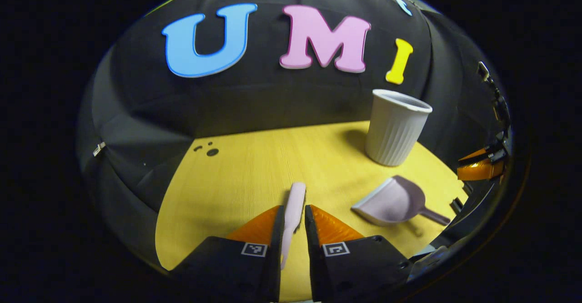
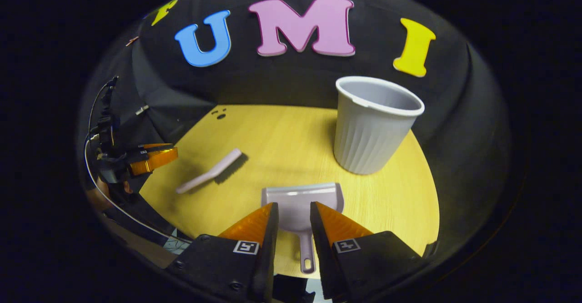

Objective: Pick up the small broom and dustpan from the desktop, sweep the trash into the dustpan with the broom, and then empty the trash into the garbage bin.

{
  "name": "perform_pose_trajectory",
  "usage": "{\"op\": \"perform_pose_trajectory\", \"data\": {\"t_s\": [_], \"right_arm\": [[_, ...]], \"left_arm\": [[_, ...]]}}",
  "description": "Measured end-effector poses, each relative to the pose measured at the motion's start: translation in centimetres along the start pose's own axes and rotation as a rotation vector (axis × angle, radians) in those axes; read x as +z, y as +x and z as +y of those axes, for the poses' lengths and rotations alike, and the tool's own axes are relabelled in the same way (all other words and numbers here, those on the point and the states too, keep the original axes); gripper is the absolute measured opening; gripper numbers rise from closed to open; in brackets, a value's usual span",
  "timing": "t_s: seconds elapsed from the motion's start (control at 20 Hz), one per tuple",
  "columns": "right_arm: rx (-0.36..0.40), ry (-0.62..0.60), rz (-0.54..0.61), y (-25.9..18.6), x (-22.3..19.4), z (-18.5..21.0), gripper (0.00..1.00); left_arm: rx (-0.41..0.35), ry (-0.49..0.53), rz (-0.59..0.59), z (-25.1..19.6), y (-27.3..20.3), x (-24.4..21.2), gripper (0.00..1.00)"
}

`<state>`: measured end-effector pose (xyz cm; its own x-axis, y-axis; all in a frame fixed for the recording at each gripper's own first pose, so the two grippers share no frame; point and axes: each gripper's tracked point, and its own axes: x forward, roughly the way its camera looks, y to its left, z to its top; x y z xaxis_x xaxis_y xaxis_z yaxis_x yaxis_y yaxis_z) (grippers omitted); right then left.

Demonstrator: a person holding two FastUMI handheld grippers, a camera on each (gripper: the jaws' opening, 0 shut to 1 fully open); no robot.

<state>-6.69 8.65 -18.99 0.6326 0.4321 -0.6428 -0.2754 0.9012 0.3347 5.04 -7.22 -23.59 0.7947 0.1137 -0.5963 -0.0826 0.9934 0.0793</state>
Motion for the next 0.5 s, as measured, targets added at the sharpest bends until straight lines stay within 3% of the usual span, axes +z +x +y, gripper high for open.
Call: {"op": "perform_pose_trajectory", "data": {"t_s": [0.2,0.5], "right_arm": [[0.058,-0.068,-0.166,-1.0,4.4,0.4,0.45],[0.167,-0.199,-0.315,-1.1,6.8,0.5,0.45]], "left_arm": [[0.052,-0.009,-0.142,-1.9,-3.0,4.6,0.30],[0.181,-0.049,-0.212,-4.1,-6.2,7.2,0.30]]}}
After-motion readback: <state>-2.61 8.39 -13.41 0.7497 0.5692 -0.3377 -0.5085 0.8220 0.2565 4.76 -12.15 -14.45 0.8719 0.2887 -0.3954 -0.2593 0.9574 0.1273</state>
